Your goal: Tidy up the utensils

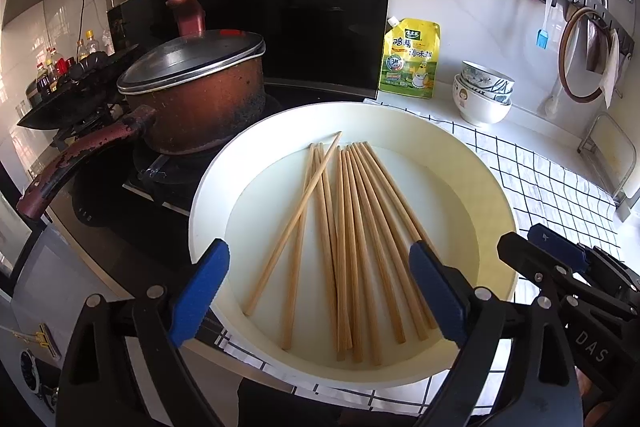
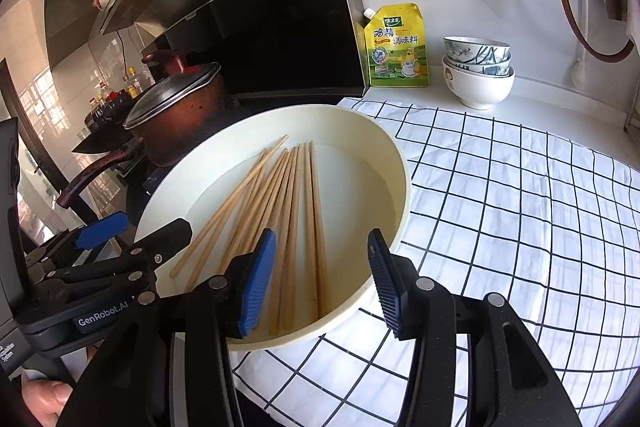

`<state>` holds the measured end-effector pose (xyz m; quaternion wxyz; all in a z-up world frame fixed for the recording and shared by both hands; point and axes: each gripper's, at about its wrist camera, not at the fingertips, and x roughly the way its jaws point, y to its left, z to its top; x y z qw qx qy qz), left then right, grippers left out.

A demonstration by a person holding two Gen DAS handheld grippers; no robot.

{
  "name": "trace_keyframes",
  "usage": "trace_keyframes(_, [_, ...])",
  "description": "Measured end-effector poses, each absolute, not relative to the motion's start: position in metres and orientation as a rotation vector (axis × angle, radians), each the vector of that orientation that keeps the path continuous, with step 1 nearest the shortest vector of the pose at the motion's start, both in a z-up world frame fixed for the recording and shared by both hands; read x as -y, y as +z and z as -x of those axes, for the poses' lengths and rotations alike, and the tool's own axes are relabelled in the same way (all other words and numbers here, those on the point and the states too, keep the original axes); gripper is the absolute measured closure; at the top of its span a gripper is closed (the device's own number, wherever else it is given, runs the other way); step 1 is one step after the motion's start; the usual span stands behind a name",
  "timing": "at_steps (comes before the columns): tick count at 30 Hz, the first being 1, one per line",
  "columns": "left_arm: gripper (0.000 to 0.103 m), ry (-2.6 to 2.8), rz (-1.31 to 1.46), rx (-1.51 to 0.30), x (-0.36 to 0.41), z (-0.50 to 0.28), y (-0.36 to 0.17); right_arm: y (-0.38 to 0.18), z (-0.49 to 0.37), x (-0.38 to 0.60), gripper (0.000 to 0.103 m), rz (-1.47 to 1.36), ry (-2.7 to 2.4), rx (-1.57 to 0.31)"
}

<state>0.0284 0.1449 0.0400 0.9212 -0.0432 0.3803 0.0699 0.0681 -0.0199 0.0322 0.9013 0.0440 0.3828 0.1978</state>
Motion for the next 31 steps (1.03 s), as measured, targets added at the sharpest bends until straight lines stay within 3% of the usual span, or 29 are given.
trace_keyframes(31, [0.008, 0.154, 0.092, -0.8, -0.145, -0.0292, 0.0362, 0.0338, -0.0653, 0.0207, 0.057, -0.093, 0.411, -0.79])
